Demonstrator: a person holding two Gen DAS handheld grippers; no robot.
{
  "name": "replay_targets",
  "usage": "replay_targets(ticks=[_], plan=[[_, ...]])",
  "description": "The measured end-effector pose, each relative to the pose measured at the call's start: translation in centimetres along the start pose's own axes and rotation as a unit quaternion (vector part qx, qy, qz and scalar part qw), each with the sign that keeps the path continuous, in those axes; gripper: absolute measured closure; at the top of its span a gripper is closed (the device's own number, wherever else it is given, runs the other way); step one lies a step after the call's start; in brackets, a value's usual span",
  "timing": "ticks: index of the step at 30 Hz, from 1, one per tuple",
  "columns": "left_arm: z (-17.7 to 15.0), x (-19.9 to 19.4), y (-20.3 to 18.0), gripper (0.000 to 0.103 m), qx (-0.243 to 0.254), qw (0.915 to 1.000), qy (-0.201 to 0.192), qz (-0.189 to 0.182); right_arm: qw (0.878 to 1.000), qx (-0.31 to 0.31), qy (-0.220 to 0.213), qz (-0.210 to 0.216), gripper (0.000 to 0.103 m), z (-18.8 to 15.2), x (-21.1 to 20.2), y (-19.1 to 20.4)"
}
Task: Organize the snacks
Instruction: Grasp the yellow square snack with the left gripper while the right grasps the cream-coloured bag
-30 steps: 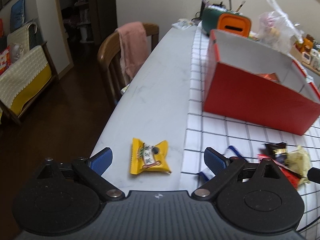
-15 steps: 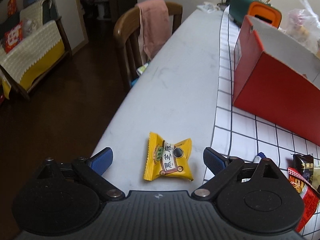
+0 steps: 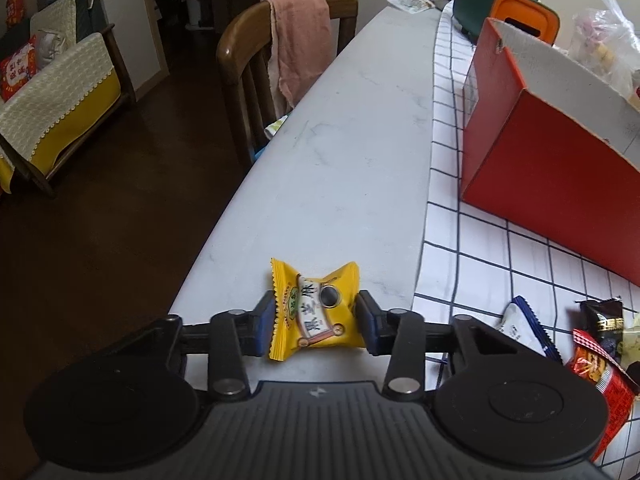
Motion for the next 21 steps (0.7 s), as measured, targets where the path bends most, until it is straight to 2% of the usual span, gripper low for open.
replay_targets(ticks=[10,14,21], plan=[[-0.6,-1.0,-0.4,0.067,0.004,0.9999,-0.002,-0.012,1.0,-0.003,-0.015,-0.001,0.066,-0.1,-1.3,0.0],[-0.6,-2.4,-0.7,0.067,0.006,0.9997,-0.014,-0.02,1.0,-0.002,-0.026,0.005,0.069,-0.2,-2.4,0.3],[-0.8,-3.8,-1.1,0.066,0.014,0.9993,-0.027,-0.021,1.0,-0.011,-0.018,0.01,0.069,-0.1,-2.7,0.5]])
Point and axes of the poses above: each gripper's, at about its wrist camera, not at the fingertips, and x roughly the way its jaws point, y to its left, z to its top, the point moved 9 cm from there along x, roughly the way its jaws point, and after that the axes turned 14 degrees about z, right-handed, at the moved point
